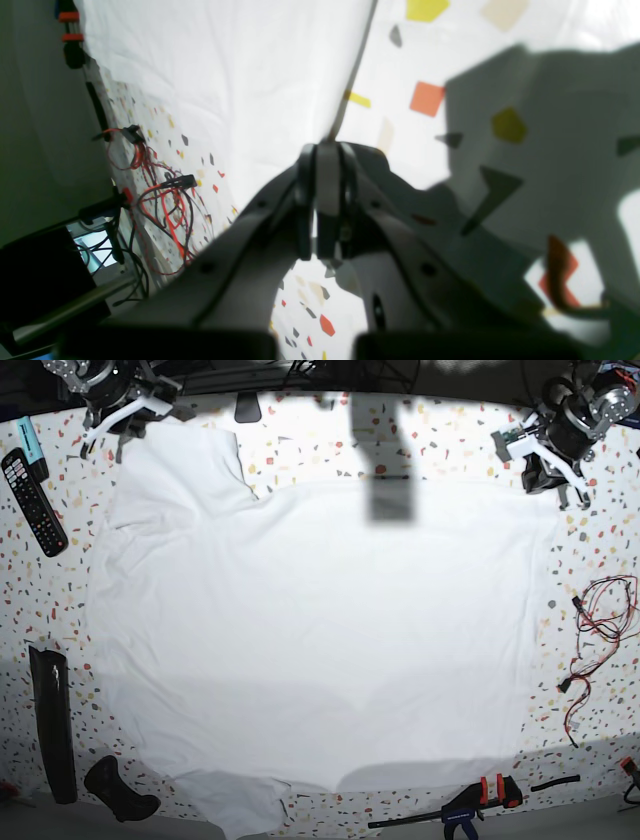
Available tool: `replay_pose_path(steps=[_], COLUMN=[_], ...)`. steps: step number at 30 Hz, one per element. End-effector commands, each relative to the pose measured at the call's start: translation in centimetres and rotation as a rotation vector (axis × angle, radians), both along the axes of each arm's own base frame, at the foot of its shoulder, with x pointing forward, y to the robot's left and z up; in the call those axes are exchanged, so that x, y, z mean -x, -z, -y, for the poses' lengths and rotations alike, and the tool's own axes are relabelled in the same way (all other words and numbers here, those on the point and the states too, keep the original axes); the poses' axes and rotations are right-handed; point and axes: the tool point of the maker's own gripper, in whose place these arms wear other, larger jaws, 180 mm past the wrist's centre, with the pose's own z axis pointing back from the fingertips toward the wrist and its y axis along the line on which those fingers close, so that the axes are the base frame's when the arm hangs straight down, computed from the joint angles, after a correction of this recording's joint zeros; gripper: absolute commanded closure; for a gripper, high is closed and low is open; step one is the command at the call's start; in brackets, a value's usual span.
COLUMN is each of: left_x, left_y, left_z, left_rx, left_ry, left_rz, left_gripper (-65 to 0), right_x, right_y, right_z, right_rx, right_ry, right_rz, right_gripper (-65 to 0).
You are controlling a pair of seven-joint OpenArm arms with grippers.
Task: Fold the T-shirt properly
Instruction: 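Lower both grippers onto the shirt edge and close on the fabric, then lift the shirt edge with both grippers and pull it toward the hem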
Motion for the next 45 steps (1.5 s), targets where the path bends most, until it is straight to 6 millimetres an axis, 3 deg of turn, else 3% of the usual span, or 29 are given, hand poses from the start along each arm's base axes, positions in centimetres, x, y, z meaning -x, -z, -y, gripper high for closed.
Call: replay_pose_path(steps=[1, 4, 11, 23, 32, 39, 45], left_x=[0.0, 0.0, -0.4, -4.1, -5.6, -9.0, -12.2], left_y=[-0.2, -0.2, -0.5, -4.9, -8.0, -11.5, -13.6], left_z=[-0.3, -0.3, -0.4, -1.3, -1.4, 0.2, 1.4], left_rx=[-0.011, -0.010, -0.009, 0.009, 0.032, 0.090, 0.235], left_ry=[0.008, 0.008, 0.001, -0.082, -0.116, -0.123, -0.243], left_rz=[-0.003, -0.002, 0.025, 0.332, 0.503, 0.627, 0.699], left_gripper=[0.0, 0.0, 0.0, 0.0, 0.0, 0.0, 0.0], right_x=[-0.5, -0.5, -1.5, -4.4, -6.0, -10.1, -13.5], right_y=[-0.6, -0.6, -1.7, -7.6, -9.9, -12.8, -14.4], right_z=[0.0, 0.0, -0.2, -3.8, -4.4, -4.0, -4.6], right_rx=[0.004, 0.003, 0.004, -0.043, -0.080, -0.098, -0.232], right_ry=[-0.011, -0.011, 0.007, 0.016, 0.043, 0.100, 0.210], right_rz=[0.024, 0.024, 0.073, 0.226, 0.328, 0.492, 0.587], right_gripper=[-8.1, 0.0, 0.0, 0.0, 0.0, 0.0, 0.0])
